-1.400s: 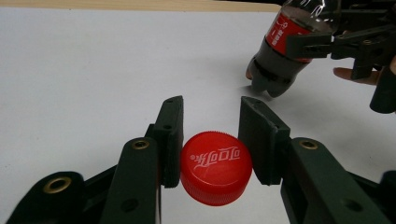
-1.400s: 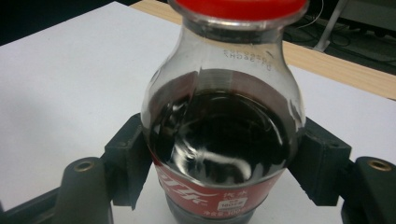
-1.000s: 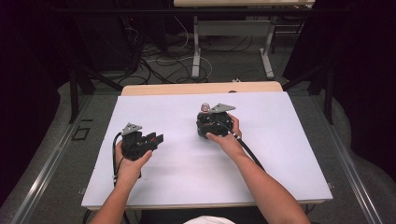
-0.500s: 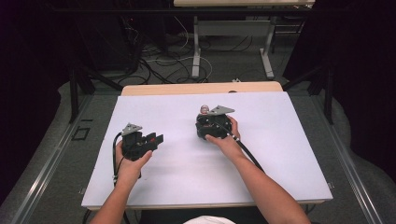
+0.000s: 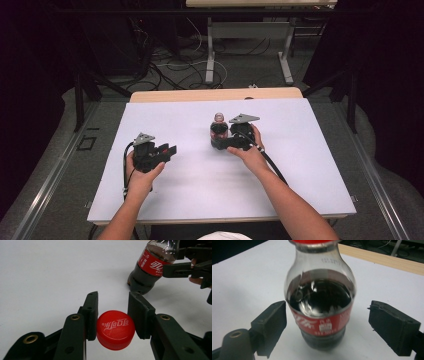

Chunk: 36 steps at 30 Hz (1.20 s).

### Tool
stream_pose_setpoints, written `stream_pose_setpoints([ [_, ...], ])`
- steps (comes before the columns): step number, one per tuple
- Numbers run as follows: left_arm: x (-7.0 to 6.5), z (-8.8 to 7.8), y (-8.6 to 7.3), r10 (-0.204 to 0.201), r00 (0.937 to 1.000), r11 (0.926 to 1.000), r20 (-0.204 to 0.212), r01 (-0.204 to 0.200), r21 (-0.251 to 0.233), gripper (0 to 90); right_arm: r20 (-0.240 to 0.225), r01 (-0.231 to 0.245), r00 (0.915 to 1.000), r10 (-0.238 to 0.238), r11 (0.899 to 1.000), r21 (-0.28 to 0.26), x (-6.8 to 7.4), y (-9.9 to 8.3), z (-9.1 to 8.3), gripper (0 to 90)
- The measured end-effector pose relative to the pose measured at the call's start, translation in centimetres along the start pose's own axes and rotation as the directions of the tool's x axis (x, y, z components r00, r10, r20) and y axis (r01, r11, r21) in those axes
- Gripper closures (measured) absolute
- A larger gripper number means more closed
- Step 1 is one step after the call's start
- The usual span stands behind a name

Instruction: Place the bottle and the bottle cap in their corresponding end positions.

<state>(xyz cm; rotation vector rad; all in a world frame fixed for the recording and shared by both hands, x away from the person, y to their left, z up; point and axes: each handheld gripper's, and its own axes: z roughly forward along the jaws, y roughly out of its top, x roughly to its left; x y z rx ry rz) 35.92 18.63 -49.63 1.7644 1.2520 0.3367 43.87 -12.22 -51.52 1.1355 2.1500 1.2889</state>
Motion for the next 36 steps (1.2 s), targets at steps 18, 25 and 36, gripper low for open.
stream_pose_setpoints([
  [18, -0.6, 0.8, -0.2, 0.025, 0.9996, 0.9995, 0.010, -0.025, 0.021, 61.5, 0.054, 0.052, 0.9970, -0.056, 0.996, 0.072, -0.9, -1.5, -4.9, 0.0],
  [25, -0.6, 0.8, -0.2, 0.033, 0.9994, 0.9992, 0.011, -0.033, 0.022, 61.5, 0.050, 0.028, 0.9983, -0.032, 0.996, 0.083, -1.2, -2.3, -7.2, 0.0],
  [36, -1.1, 1.0, -0.2, 0.056, 0.9981, 0.9974, 0.024, -0.057, 0.044, 61.5, 0.072, 0.018, 0.9972, -0.021, 0.999, 0.048, -1.7, -4.0, -10.5, 0.0],
])
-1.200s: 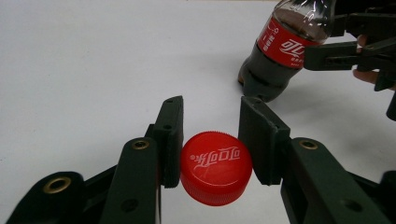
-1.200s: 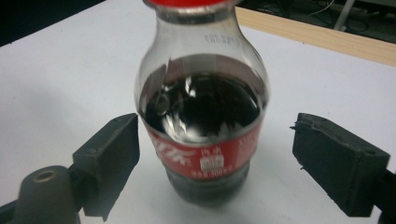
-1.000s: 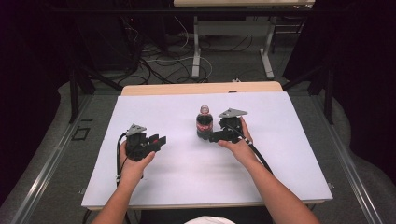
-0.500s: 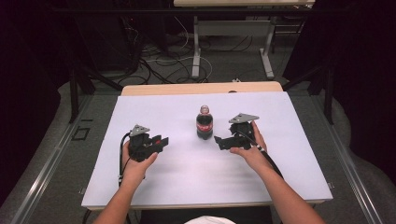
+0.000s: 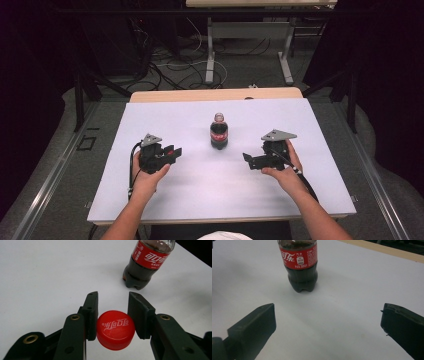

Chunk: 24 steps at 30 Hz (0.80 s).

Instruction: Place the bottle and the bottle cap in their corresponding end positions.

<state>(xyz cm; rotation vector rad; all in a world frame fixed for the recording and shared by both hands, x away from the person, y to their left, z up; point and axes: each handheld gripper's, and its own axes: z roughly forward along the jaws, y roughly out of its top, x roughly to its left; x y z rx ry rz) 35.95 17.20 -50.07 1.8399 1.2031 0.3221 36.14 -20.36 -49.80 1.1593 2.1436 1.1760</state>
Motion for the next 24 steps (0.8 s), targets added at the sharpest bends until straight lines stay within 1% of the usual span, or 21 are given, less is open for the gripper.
stream_pose_setpoints([
  [1, -0.1, 0.1, 0.0, 0.004, 1.0000, 1.0000, 0.000, -0.004, 0.001, 61.5, -0.005, 0.001, 1.0000, -0.001, 1.000, 0.008, -0.1, -0.2, -0.3, 0.0],
  [2, -0.2, 0.2, 0.0, 0.011, 0.9999, 0.9999, -0.003, -0.011, -0.004, 61.5, 0.002, -0.003, 1.0000, 0.003, 1.000, -0.002, -0.1, -0.5, -0.5, 0.0],
  [3, -0.4, 0.4, 0.0, 0.014, 0.9999, 0.9999, 0.000, -0.014, -0.004, 61.5, 0.004, 0.003, 1.0000, -0.003, 1.000, 0.000, -0.2, -0.7, -0.7, 0.0],
  [4, -0.6, 0.5, 0.0, 0.011, 0.9999, 0.9999, 0.003, -0.011, -0.007, 61.5, 0.006, -0.010, 0.9999, 0.010, 1.000, -0.005, -0.2, -0.9, -0.9, 0.0],
  [5, -0.7, 0.6, 0.0, 0.022, 0.9997, 0.9997, 0.013, -0.022, 0.012, 61.5, 0.004, -0.015, 0.9999, 0.015, 1.000, -0.001, -0.2, -1.1, -1.1, 0.0],
  [6, -1.0, 0.8, 0.0, 0.027, 0.9995, 0.9995, 0.016, -0.027, 0.014, 61.5, 0.008, -0.013, 0.9999, 0.013, 1.000, -0.005, -0.4, -1.3, -1.2, 0.0],
  [7, -1.1, 0.9, 0.0, 0.047, 0.9988, 0.9987, 0.016, -0.047, 0.020, 61.5, 0.005, -0.022, 0.9998, 0.022, 1.000, -0.008, -0.4, -1.5, -1.3, 0.0],
  [10, -2.0, 1.7, 0.0, 0.069, 0.9971, 0.9972, 0.032, -0.069, 0.027, 61.5, 0.011, -0.027, 0.9996, 0.027, 1.000, 0.003, -0.6, -1.9, -1.4, 0.0],
  [11, -2.3, 1.9, 0.0, 0.081, 0.9959, 0.9959, 0.040, -0.082, 0.038, 61.5, 0.009, -0.025, 0.9997, 0.025, 1.000, -0.005, -0.7, -2.1, -1.4, 0.0],
  [13, -3.1, 2.5, -0.1, 0.092, 0.9943, 0.9948, 0.055, -0.094, 0.038, 61.5, 0.011, -0.036, 0.9993, 0.036, 0.999, 0.000, -0.7, -2.4, -1.4, 0.0],
  [14, -3.5, 2.9, -0.2, 0.104, 0.9932, 0.9939, 0.052, -0.106, 0.032, 61.5, 0.008, -0.032, 0.9994, 0.032, 0.999, -0.004, -0.7, -2.5, -1.3, 0.0],
  [15, -4.0, 3.2, -0.3, 0.120, 0.9909, 0.9921, 0.061, -0.122, 0.031, 61.5, 0.010, -0.030, 0.9995, 0.029, 1.000, 0.005, -0.8, -2.6, -1.3, 0.0],
  [16, -4.5, 3.5, -0.4, 0.126, 0.9897, 0.9909, 0.068, -0.129, 0.038, 61.5, 0.012, -0.034, 0.9994, 0.034, 0.999, 0.004, -0.7, -2.8, -1.2, 0.0],
  [17, -5.0, 4.0, -0.6, 0.129, 0.9882, 0.9905, 0.081, -0.133, 0.037, 61.5, 0.013, -0.028, 0.9995, 0.028, 1.000, 0.008, -0.8, -2.8, -1.2, 0.0],
  [18, -5.5, 4.2, -0.7, 0.139, 0.9860, 0.9879, 0.091, -0.145, 0.055, 61.5, 0.010, -0.033, 0.9994, 0.033, 0.999, 0.008, -0.8, -2.9, -1.2, 0.0],
  [19, -5.8, 4.6, -0.8, 0.150, 0.9839, 0.9866, 0.098, -0.155, 0.050, 61.5, 0.011, -0.033, 0.9994, 0.033, 0.999, 0.005, -0.7, -3.0, -1.1, 0.0],
  [20, -6.2, 5.0, -0.9, 0.161, 0.9811, 0.9838, 0.108, -0.168, 0.062, 61.5, 0.011, -0.037, 0.9993, 0.036, 0.999, 0.005, -0.7, -3.1, -1.1, 0.0],
  [21, -6.7, 5.3, -1.1, 0.159, 0.9803, 0.9830, 0.116, -0.169, 0.073, 61.5, 0.012, -0.031, 0.9994, 0.031, 0.999, 0.007, -0.7, -3.1, -1.0, 0.0],
  [22, -7.0, 5.6, -1.1, 0.177, 0.9763, 0.9791, 0.124, -0.188, 0.078, 61.5, 0.014, -0.026, 0.9996, 0.026, 1.000, 0.009, -0.7, -3.2, -0.9, 0.0],
  [23, -7.5, 5.9, -1.3, 0.177, 0.9753, 0.9786, 0.132, -0.189, 0.082, 61.5, 0.015, -0.012, 0.9998, 0.012, 1.000, 0.016, -0.7, -3.2, -0.9, 0.0],
  [24, -7.8, 6.3, -1.4, 0.196, 0.9710, 0.9752, 0.137, -0.208, 0.077, 61.5, 0.016, -0.018, 0.9997, 0.018, 1.000, 0.016, -0.7, -3.3, -0.8, 0.0],
])
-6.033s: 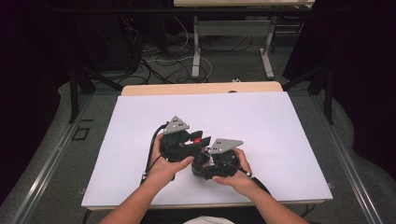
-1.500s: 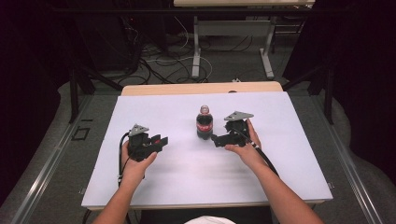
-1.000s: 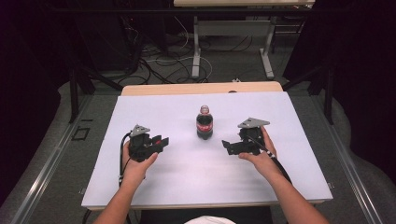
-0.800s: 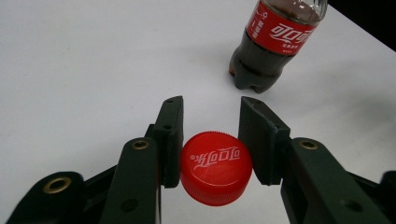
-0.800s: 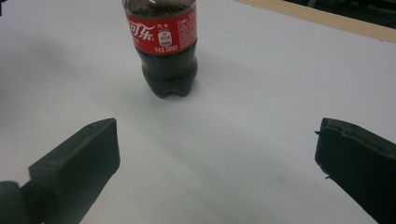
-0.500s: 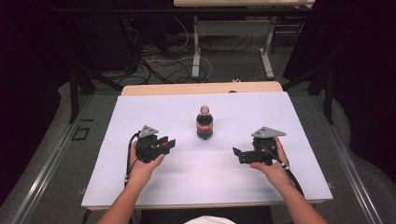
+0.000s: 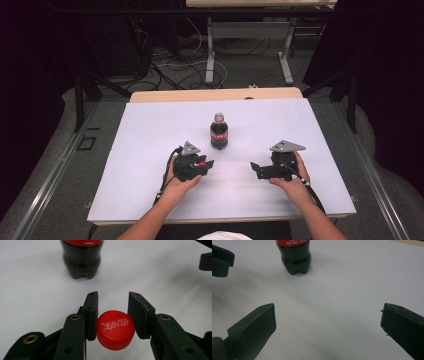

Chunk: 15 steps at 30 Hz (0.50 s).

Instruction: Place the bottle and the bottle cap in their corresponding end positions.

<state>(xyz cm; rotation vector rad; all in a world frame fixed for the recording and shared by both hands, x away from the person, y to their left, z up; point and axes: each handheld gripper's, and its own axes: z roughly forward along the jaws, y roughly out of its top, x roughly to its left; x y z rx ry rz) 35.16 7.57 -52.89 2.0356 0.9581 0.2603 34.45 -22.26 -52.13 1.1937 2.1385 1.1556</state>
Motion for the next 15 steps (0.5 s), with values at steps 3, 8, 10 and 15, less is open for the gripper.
stream_pose_setpoints([
  [3, -0.9, 0.9, 0.0, 0.000, 0.9996, 0.9998, 0.028, -0.001, 0.020, 61.5, 0.002, 0.006, 1.0000, -0.006, 1.000, 0.001, 0.0, -0.1, 0.0, 0.0],
  [8, -1.6, 2.1, -0.2, 0.016, 0.9983, 0.9996, 0.055, -0.018, 0.024, 61.5, 0.001, 0.001, 1.0000, -0.001, 1.000, -0.004, -0.1, -0.3, 0.0, 0.0],
  [10, -1.9, 2.5, -0.3, 0.016, 0.9979, 0.9995, 0.062, -0.018, 0.026, 61.5, -0.001, -0.008, 1.0000, 0.008, 1.000, 0.002, -0.2, -0.3, 0.0, 0.0],
  [15, -2.2, 3.4, -0.6, 0.033, 0.9974, 0.9991, 0.065, -0.034, 0.026, 61.5, -0.010, -0.020, 0.9998, 0.020, 1.000, 0.003, -0.4, -0.4, 0.0, 0.0],
])
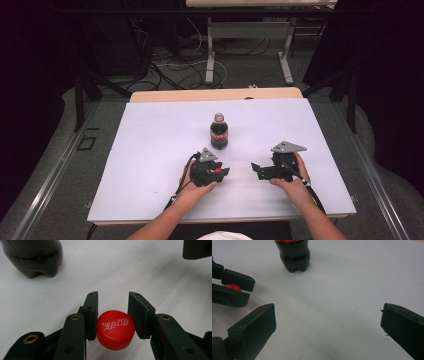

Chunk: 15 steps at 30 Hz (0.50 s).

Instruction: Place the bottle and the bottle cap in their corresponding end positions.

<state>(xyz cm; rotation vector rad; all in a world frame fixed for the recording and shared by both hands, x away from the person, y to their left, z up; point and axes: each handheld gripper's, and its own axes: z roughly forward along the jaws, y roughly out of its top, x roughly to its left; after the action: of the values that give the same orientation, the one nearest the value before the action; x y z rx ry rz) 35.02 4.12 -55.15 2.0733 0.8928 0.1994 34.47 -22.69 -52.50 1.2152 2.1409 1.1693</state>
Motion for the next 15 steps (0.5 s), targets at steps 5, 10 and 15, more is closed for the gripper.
stream_pose_setpoints([
  [5, -0.03, 0.67, -0.26, 0.020, 0.9998, 0.9998, -0.002, -0.020, 0.006, 61.4, -0.004, -0.010, 0.9999, 0.010, 1.000, 0.004, -0.06, -0.10, 0.10, 0.0],
  [10, -0.05, 1.07, -0.43, 0.023, 0.9997, 0.9995, -0.005, -0.023, 0.022, 61.4, -0.006, -0.007, 1.0000, 0.007, 1.000, 0.005, -0.02, -0.14, 0.17, 0.0],
  [15, -0.03, 1.22, -0.49, 0.020, 0.9998, 0.9995, -0.003, -0.020, 0.023, 61.3, -0.002, -0.004, 1.0000, 0.004, 1.000, 0.001, -0.03, -0.15, 0.23, 0.0],
])
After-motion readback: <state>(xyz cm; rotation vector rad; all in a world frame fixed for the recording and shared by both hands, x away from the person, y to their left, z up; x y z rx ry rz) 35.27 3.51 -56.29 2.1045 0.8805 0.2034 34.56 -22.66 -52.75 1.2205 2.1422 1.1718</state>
